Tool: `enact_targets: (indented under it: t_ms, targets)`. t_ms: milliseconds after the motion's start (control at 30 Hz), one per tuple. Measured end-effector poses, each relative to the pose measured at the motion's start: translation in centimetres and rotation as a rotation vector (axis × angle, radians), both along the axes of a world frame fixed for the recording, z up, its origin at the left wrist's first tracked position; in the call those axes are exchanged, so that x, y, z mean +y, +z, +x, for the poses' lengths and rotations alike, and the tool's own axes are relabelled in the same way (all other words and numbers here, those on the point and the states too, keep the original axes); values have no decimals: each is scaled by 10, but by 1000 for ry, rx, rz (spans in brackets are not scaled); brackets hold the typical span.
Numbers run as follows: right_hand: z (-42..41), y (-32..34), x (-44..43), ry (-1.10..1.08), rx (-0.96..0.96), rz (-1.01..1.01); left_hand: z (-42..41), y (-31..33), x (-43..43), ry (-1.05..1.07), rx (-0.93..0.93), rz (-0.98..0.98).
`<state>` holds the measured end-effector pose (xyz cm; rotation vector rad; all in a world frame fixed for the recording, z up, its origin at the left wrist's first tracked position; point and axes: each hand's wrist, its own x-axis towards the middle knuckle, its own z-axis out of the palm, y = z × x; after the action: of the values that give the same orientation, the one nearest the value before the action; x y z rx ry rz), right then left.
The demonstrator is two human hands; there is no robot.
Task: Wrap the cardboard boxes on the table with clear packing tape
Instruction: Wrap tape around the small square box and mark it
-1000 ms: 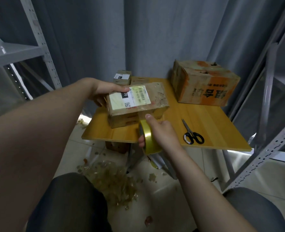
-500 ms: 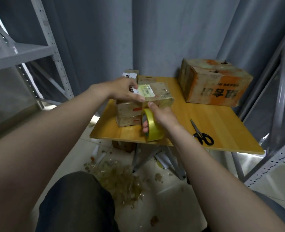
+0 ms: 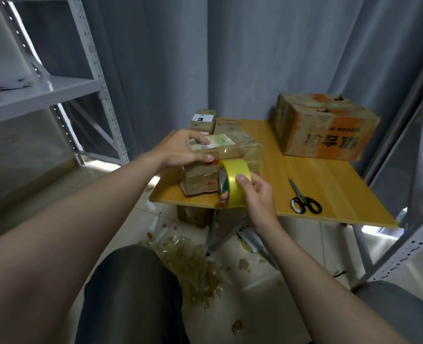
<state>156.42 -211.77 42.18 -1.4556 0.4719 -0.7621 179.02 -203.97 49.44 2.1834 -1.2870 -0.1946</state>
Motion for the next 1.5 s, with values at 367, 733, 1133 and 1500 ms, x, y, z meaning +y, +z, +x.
enact_targets:
  t_ms: [367,733,1133,1500]
  targets:
    - [15,52,2,-144,-78,-98,-3,10,3,98,446,-10]
    - [16,64,-1,-132,15,41,1,2,-8,174,322,-83]
    - [37,86,-16,-187,114,-138,-12,1,-21,-58,-362,337]
    - [34,66,-5,-159,26,-63,-6,7,-26,-5,-320,274]
